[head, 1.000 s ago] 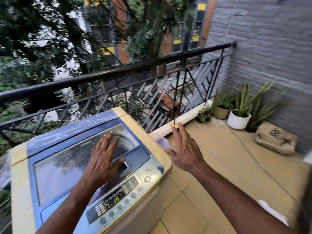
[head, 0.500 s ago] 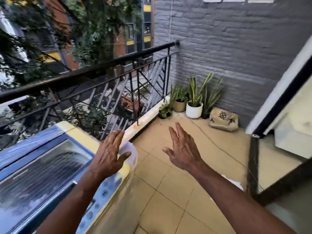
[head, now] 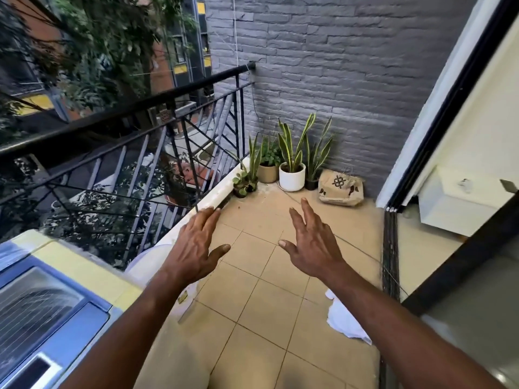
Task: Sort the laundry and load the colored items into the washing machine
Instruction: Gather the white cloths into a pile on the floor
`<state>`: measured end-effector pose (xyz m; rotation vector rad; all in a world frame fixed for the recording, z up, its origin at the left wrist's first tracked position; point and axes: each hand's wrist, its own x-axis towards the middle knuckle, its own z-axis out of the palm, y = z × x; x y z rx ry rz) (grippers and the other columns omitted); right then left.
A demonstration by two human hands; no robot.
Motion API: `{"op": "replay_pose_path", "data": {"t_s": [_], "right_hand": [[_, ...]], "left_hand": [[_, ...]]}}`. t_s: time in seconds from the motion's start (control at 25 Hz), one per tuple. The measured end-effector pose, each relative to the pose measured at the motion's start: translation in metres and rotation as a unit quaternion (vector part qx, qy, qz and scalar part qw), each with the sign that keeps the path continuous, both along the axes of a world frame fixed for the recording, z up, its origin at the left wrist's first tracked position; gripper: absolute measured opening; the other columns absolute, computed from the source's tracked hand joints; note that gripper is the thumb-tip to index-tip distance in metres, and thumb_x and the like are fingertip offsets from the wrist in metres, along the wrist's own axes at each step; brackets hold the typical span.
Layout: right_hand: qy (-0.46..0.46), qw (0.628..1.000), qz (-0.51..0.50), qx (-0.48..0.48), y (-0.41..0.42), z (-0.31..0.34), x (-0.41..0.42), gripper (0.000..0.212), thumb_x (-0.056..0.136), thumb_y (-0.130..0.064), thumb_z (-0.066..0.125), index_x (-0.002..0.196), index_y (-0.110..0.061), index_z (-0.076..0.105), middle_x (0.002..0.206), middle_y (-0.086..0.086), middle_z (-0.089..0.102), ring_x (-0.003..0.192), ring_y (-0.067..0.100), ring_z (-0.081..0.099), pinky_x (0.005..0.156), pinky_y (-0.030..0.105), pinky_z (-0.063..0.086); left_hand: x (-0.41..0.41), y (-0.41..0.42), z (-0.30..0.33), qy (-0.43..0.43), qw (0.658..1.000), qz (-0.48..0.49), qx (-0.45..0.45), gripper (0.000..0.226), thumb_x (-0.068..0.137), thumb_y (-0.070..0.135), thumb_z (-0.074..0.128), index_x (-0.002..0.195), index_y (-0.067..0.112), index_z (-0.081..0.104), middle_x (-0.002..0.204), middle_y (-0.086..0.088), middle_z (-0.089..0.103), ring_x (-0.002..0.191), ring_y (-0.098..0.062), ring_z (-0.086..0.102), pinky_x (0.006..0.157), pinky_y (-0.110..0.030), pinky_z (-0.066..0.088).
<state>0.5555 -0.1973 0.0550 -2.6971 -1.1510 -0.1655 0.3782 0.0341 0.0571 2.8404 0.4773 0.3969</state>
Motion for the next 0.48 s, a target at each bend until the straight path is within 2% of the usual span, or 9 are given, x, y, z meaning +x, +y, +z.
{"op": "replay_pose_path", "data": {"t_s": [0.24,0.48], "right_hand": [[0.017,0.999,-0.047,-0.003,-0.036,-0.008,0.040,0.083,0.094,-0.058,0.053,0.159,-0.019,0.019,0.170,0.010,-0.006,0.150,0.033,0.026,0.111,0.049,0.039],[0.027,0.994,-0.100,-0.038,-0.061,-0.028,0.072,0.086,0.095,-0.059,0.051,0.160,-0.015,0.016,0.169,0.017,-0.007,0.148,0.037,0.029,0.116,0.049,0.033]], "left_hand": [[0.063,-0.022,-0.008,0.007,0.998,-0.059,0.024,0.086,0.093,0.059,0.054,0.160,0.020,0.018,0.165,-0.008,0.017,0.149,-0.029,0.023,0.118,-0.049,0.029],[0.124,-0.038,-0.023,0.016,0.994,-0.109,0.017,0.089,0.088,0.070,0.035,0.159,0.019,0.020,0.166,-0.008,0.015,0.149,-0.030,0.023,0.117,-0.050,0.031]]}}
